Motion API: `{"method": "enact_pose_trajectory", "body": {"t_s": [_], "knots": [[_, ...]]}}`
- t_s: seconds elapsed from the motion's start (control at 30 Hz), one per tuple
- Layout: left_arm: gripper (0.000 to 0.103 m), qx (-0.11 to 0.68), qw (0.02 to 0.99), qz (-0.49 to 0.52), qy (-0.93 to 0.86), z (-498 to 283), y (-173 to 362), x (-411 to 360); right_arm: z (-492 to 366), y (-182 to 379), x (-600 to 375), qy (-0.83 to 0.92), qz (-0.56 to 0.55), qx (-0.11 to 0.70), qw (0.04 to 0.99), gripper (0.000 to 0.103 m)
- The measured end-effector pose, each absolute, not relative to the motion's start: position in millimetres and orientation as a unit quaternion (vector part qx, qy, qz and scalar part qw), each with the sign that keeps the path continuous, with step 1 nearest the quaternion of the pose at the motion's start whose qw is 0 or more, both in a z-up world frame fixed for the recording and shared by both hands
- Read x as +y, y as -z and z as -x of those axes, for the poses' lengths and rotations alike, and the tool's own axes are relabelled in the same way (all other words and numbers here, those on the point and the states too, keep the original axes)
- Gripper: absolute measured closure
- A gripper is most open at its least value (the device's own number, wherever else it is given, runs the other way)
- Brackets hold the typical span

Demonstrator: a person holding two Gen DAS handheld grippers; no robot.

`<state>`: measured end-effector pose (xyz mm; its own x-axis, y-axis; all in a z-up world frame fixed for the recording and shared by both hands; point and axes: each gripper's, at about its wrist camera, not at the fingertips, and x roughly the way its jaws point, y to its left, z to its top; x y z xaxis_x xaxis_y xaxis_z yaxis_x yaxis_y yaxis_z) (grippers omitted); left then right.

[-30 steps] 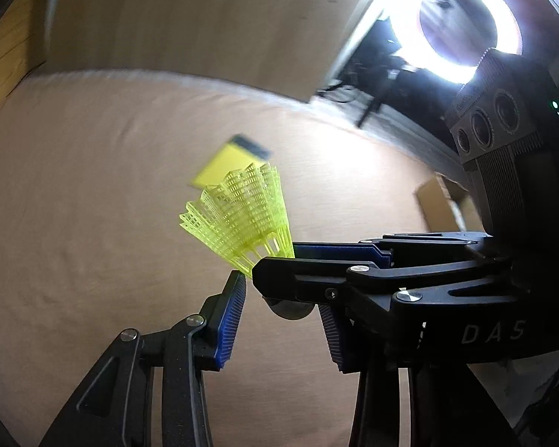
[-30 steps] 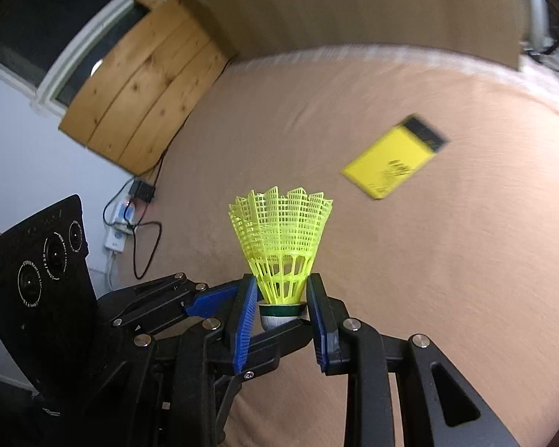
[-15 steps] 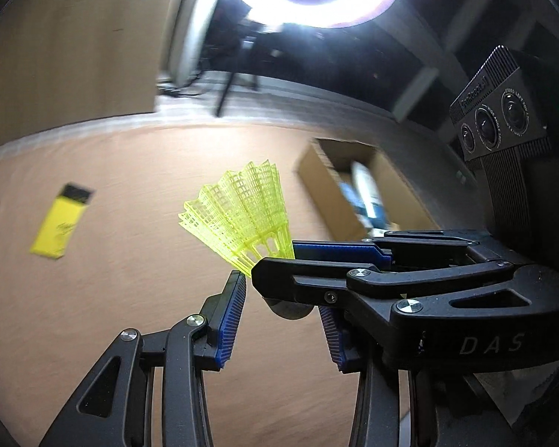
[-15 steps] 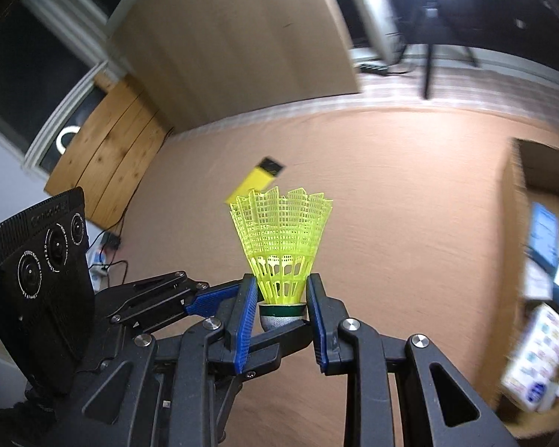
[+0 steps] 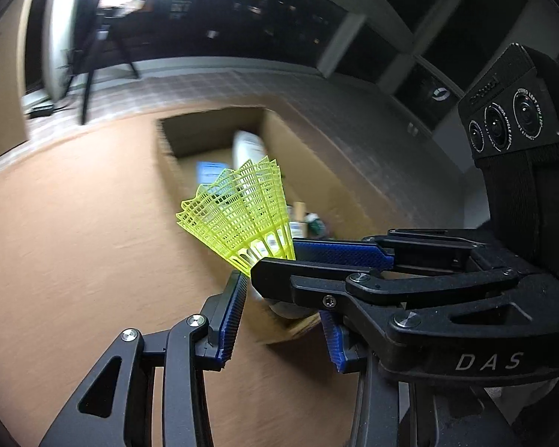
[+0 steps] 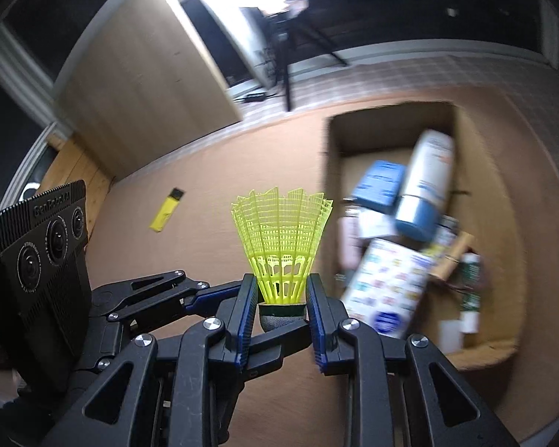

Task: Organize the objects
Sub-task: 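Carry the shuttlecock into the box and open the right tool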

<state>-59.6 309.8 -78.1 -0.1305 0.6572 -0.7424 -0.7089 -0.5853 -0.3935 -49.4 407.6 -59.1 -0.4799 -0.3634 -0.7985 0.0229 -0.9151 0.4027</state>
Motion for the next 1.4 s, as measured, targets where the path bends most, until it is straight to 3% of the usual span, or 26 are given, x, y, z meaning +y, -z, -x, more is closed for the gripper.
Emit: {"method": "enact_pose_trajectory", "body": {"t_s": [0.53,0.6,0.67,1.4], "knots": [[0.063,0.079,0.491,0.478,-0.724,30,85,392,27,69,483,0.844,-0.497,-0.197,0.049,0.078],[0.05,0.085,0.488,0.481,-0.724,30,86,393,26,70,488,0.846,-0.495,-0.197,0.035,0.075],[0.044,0.089,0.484,0.479,-0.727,32,86,393,24,72,493,0.845,-0.496,-0.2,0.022,0.065],[0.041,0.071,0.384,0.495,-0.776,79,90,284,22,69,458,0.849,-0.49,-0.193,0.036,0.058]]}}
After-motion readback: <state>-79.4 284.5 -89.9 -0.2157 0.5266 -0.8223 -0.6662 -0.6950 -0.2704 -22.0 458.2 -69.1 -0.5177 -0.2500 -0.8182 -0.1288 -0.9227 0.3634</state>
